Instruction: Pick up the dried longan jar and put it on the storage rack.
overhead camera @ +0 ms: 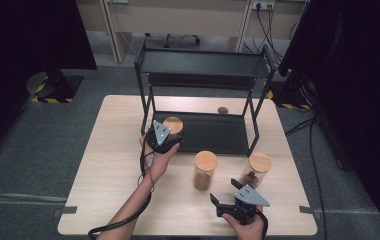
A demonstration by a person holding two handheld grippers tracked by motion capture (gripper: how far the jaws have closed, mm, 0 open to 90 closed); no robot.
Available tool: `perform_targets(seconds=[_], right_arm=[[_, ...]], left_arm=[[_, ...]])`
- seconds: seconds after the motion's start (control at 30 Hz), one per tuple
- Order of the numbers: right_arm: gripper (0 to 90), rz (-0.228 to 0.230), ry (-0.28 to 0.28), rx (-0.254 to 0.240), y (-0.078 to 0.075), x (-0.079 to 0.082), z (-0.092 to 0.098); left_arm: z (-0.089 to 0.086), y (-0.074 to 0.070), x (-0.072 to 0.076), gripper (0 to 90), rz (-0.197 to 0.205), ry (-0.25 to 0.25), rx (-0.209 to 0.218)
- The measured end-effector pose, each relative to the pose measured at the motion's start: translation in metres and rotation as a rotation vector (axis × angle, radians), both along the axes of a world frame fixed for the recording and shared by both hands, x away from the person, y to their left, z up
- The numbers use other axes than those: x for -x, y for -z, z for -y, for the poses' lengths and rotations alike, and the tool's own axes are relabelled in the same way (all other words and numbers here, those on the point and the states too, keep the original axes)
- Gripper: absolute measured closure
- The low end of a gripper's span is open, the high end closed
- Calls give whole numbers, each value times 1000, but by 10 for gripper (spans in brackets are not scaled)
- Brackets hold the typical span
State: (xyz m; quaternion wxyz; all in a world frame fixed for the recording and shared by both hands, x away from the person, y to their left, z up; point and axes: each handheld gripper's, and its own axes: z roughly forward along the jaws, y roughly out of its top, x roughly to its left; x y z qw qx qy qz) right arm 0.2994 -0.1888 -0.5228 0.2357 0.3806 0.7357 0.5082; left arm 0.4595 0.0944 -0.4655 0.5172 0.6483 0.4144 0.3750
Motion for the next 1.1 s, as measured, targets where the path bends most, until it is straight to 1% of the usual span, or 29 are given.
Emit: perform_targets(seconds=[0.37, 0.87, 1.1], right_arm=[[65, -1, -1, -1, 0, 0, 0], [65, 0, -2, 0, 0, 0, 0], [65, 1, -2, -2, 0, 0, 0]], left_arm=[[2, -1, -10, 236, -3, -13, 3], [2, 3, -22, 236, -10, -30, 4], [5, 6, -27, 236, -22, -34, 0]])
